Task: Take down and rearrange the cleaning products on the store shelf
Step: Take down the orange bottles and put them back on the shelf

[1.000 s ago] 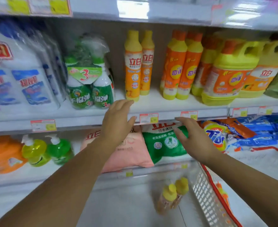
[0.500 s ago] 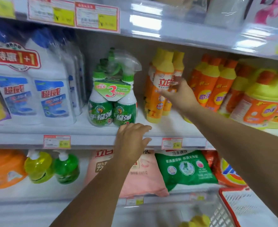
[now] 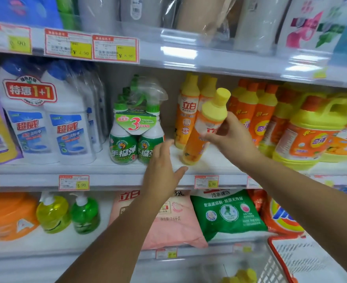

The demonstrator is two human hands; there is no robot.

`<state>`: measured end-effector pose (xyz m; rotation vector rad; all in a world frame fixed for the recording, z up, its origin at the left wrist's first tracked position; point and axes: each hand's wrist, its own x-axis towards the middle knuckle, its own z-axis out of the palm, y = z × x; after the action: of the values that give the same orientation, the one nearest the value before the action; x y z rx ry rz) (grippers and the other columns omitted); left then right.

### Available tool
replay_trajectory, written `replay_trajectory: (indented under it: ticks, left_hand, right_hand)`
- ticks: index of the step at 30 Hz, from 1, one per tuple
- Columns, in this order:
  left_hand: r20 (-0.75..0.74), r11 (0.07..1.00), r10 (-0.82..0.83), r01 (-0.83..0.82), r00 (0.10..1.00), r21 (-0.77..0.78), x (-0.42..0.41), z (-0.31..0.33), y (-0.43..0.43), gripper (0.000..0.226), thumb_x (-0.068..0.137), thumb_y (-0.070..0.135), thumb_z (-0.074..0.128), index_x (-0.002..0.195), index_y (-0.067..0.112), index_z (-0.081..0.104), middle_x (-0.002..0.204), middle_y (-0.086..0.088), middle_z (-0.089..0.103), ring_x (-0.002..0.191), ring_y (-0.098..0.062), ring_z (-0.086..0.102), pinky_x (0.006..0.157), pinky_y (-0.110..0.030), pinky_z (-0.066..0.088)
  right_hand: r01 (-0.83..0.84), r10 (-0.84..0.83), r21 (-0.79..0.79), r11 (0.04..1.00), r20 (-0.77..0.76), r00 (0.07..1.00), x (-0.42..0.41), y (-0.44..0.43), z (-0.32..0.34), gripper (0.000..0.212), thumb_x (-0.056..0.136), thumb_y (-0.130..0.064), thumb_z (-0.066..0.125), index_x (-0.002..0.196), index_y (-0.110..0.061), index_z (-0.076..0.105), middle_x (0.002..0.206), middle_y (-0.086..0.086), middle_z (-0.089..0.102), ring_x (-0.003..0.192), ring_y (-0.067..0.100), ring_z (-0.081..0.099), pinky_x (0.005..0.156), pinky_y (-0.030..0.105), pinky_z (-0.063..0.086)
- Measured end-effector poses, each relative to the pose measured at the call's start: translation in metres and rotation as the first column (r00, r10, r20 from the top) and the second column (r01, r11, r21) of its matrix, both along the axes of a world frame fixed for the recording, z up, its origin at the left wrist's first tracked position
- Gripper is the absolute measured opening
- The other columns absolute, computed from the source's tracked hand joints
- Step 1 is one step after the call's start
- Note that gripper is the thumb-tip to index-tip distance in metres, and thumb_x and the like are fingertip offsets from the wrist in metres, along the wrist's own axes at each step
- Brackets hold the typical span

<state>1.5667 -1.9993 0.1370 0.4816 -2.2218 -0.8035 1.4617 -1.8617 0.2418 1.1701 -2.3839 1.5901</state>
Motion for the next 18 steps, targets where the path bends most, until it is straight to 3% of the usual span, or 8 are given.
replay_trajectory:
  ticks: [2,4,7,10,12,15,18]
  left_hand:
    - [0.045,0.998,-0.064,0.064,0.997,0.013,0.002,0.012,0.014,0.093,0.082,0.03,0.078,0.153,0.029,0.018,0.155,0.0,0.029,0.136,-0.018,0.04,0.107,-0.041,0.042]
    - [0.103,0.98,-0.188,0.18,0.977,0.079,0.006,0.026,0.031,0.095,0.083,0.027,0.076,0.154,0.034,0.014,0.156,0.001,0.031,0.135,-0.017,0.041,0.108,-0.039,0.04]
    - [0.143,0.909,-0.381,0.342,0.914,0.238,0.013,0.042,0.056,0.084,0.078,0.024,0.08,0.146,0.04,0.033,0.133,0.007,0.06,0.116,-0.014,0.059,0.098,-0.033,0.049]
    - [0.253,0.898,-0.424,0.368,0.87,0.239,0.022,0.053,0.086,0.074,0.069,0.023,0.087,0.132,0.032,0.048,0.115,0.01,0.066,0.103,-0.012,0.063,0.09,-0.034,0.052]
    - [0.292,0.9,-0.429,0.38,0.855,0.212,0.026,0.054,0.108,0.064,0.067,0.02,0.087,0.12,0.026,0.05,0.106,0.005,0.064,0.095,-0.015,0.063,0.083,-0.036,0.054]
    - [0.308,0.886,-0.458,0.4,0.834,0.235,0.033,0.049,0.137,0.064,0.066,0.022,0.088,0.115,0.027,0.047,0.105,0.002,0.06,0.093,-0.015,0.061,0.078,-0.034,0.052]
    - [0.328,0.845,-0.517,0.411,0.79,0.342,0.04,0.038,0.157,0.065,0.07,0.021,0.086,0.121,0.031,0.047,0.109,0.004,0.062,0.093,-0.01,0.062,0.078,-0.027,0.051]
  right_hand:
    - [-0.041,0.044,-0.074,0.996,0.029,0.999,0.013,0.029,0.005,0.048,0.082,-0.018,0.08,0.123,-0.016,0.055,0.112,-0.006,0.069,0.1,0.004,0.065,0.087,0.023,0.053]
    - [-0.084,0.104,-0.166,0.983,0.114,0.988,0.023,0.059,0.012,0.046,0.083,-0.016,0.078,0.124,-0.016,0.056,0.113,-0.005,0.07,0.103,0.008,0.068,0.09,0.03,0.056]
    - [-0.136,0.205,-0.274,0.952,0.245,0.948,0.029,0.103,0.019,0.055,0.078,-0.014,0.076,0.128,-0.015,0.053,0.118,0.004,0.071,0.107,0.019,0.069,0.09,0.045,0.058]
    - [-0.149,0.261,-0.345,0.927,0.306,0.916,0.03,0.139,0.017,0.069,0.086,-0.005,0.069,0.144,-0.023,0.035,0.124,0.007,0.067,0.113,0.025,0.067,0.089,0.049,0.057]
    - [-0.146,0.281,-0.365,0.919,0.349,0.894,0.031,0.158,0.015,0.067,0.092,-0.002,0.062,0.144,-0.031,0.03,0.124,0.008,0.064,0.112,0.028,0.067,0.089,0.048,0.057]
    - [-0.108,0.235,-0.326,0.939,0.381,0.894,0.036,0.18,0.007,0.056,0.091,-0.018,0.067,0.132,-0.041,0.036,0.116,-0.001,0.064,0.104,0.02,0.069,0.081,0.044,0.061]
    - [-0.018,0.142,-0.304,0.953,0.392,0.909,0.039,0.192,-0.002,0.059,0.079,-0.03,0.075,0.127,-0.036,0.043,0.111,-0.003,0.065,0.09,0.01,0.072,0.064,0.037,0.061]
